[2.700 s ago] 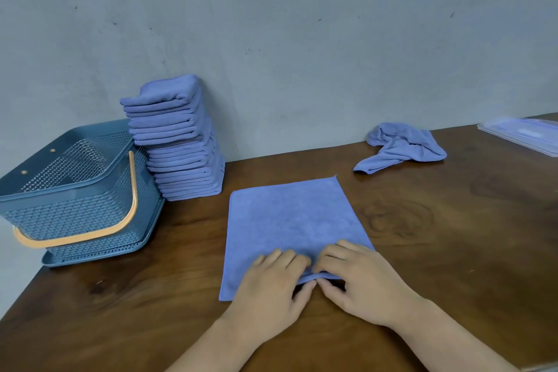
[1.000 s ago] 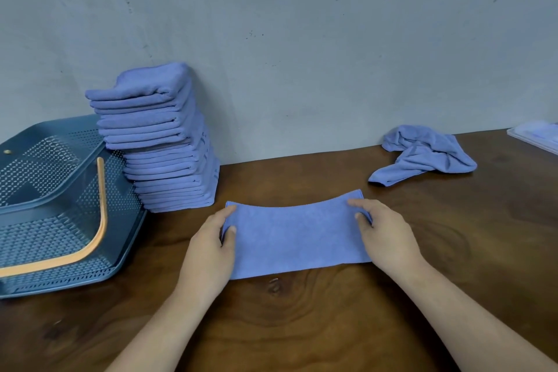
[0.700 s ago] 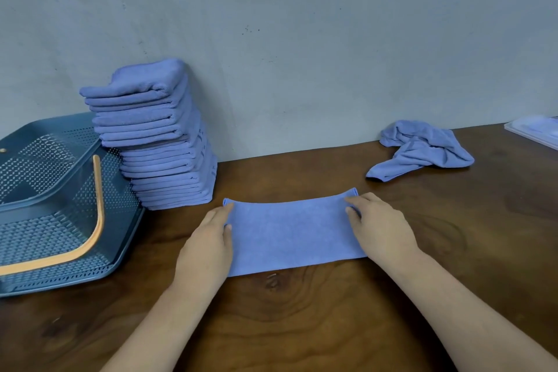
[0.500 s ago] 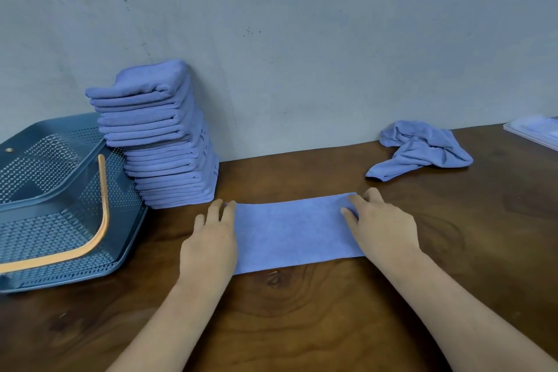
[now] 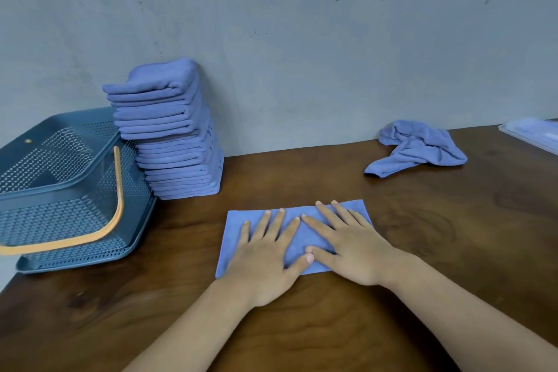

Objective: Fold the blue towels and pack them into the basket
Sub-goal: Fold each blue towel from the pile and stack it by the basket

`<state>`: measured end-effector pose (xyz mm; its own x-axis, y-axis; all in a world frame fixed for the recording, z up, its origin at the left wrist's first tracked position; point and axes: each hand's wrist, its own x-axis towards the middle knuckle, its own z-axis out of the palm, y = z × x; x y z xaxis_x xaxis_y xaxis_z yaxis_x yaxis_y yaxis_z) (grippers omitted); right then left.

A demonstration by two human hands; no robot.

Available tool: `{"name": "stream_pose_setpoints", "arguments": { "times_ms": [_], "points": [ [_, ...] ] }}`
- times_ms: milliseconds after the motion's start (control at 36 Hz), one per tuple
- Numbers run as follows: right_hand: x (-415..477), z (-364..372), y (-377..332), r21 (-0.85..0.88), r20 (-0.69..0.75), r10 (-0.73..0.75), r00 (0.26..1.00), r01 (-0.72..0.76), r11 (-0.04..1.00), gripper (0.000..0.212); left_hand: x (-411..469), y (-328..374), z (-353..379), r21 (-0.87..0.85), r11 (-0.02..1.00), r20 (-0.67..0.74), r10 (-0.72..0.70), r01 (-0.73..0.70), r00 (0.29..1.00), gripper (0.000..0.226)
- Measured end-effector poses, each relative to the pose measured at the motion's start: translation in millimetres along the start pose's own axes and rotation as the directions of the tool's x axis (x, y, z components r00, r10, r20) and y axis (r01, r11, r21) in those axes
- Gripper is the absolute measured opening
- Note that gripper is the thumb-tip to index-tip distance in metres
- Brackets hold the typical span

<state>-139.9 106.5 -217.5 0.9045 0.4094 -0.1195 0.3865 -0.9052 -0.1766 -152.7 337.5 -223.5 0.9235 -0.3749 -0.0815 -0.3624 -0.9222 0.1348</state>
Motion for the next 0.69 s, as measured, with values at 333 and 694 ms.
{"name": "stream_pose_setpoints", "arguments": {
  "times_ms": [333,694],
  "points": [
    [-46,-31,7,-0.062,-0.031,0.088,0.996,-0.090,0.994,0.057,-69,15,0,-0.055,0.998,0.112,0.038,-0.032,0.993,0.079],
    [-23,-89,19,0.420,0.378,0.129,0.917,-0.294,0.859,0.026,-47,32,6,-0.026,0.990,0.000,0.136,-0.136,0.991,0.078]
  ]
}}
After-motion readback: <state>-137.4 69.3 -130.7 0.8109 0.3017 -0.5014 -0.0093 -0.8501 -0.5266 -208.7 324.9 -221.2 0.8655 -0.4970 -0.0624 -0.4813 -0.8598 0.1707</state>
